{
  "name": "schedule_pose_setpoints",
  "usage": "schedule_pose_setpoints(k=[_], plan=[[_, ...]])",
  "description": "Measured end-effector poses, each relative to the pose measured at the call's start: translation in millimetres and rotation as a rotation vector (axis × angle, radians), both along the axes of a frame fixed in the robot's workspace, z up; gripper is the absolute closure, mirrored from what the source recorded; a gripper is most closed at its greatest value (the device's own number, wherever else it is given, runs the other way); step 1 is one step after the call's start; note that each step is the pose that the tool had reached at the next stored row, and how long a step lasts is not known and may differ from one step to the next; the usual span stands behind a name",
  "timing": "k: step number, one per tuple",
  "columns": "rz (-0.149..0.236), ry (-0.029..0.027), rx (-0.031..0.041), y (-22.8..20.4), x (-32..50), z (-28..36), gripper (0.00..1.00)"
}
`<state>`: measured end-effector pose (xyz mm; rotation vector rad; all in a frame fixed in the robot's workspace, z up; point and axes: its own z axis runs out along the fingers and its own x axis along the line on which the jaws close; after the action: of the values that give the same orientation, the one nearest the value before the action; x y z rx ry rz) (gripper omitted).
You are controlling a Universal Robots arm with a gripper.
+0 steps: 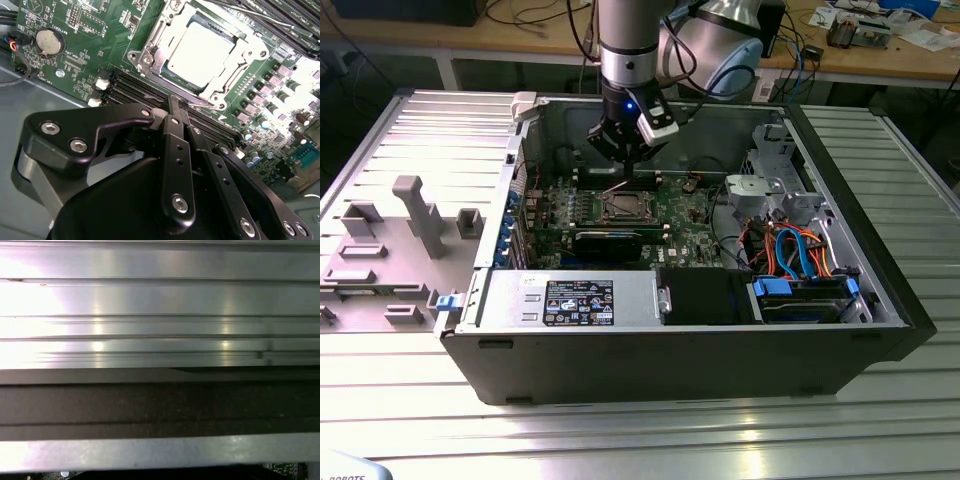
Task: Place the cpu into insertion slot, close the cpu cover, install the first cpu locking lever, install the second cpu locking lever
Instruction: 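Install the first cpu locking lever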
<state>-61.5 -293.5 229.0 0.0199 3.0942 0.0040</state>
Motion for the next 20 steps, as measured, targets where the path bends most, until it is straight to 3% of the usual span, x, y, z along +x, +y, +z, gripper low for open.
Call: schedule_pose_setpoints(k=[12, 20], plan=[[0.0, 0.0001, -0.0002, 0.0, 9.7, -6.2, 0.89], [0.0, 0.0, -0.0001, 0.0, 10.6, -6.6, 0.89]])
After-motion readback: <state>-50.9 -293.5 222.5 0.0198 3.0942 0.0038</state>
